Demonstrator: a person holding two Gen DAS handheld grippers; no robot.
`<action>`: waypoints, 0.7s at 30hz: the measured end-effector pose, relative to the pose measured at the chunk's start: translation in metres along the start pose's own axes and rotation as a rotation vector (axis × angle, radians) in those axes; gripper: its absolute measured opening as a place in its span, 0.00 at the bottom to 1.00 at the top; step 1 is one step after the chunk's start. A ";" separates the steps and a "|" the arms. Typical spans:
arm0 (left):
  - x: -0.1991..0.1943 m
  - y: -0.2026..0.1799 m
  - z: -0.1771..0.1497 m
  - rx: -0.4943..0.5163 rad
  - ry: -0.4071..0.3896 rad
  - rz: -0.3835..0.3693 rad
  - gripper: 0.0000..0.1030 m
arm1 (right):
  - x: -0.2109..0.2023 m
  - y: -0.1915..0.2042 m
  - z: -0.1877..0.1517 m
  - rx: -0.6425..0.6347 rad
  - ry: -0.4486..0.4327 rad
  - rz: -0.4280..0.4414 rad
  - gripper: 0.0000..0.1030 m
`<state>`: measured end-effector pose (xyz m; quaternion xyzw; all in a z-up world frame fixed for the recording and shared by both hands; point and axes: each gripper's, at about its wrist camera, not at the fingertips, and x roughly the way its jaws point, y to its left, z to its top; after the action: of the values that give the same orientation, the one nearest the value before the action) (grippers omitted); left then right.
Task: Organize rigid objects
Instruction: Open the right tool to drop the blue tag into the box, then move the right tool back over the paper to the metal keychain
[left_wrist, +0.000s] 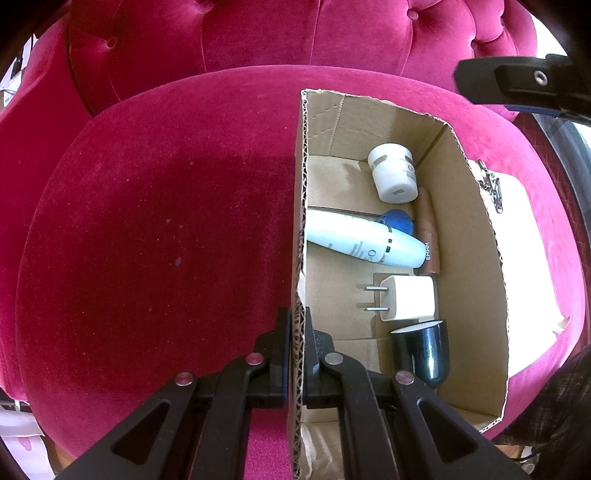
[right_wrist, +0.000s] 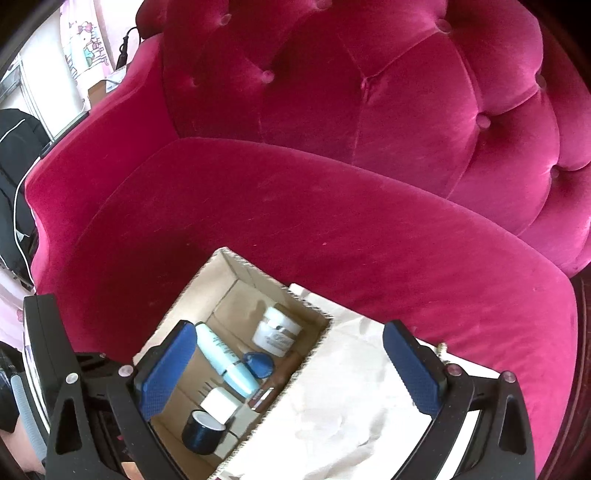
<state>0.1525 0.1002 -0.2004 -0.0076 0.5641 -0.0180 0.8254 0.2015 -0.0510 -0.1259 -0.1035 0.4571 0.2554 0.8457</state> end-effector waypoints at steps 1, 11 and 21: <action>0.000 0.000 0.000 0.000 0.000 0.000 0.03 | -0.001 -0.004 -0.001 0.003 0.001 -0.008 1.00; 0.000 0.000 0.000 0.002 -0.001 0.000 0.03 | -0.009 -0.051 -0.013 0.069 0.000 -0.080 1.00; -0.001 0.000 0.000 0.000 -0.001 0.003 0.03 | -0.002 -0.105 -0.037 0.164 0.027 -0.162 1.00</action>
<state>0.1526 0.1001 -0.1993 -0.0068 0.5636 -0.0167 0.8258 0.2291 -0.1558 -0.1512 -0.0740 0.4778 0.1468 0.8629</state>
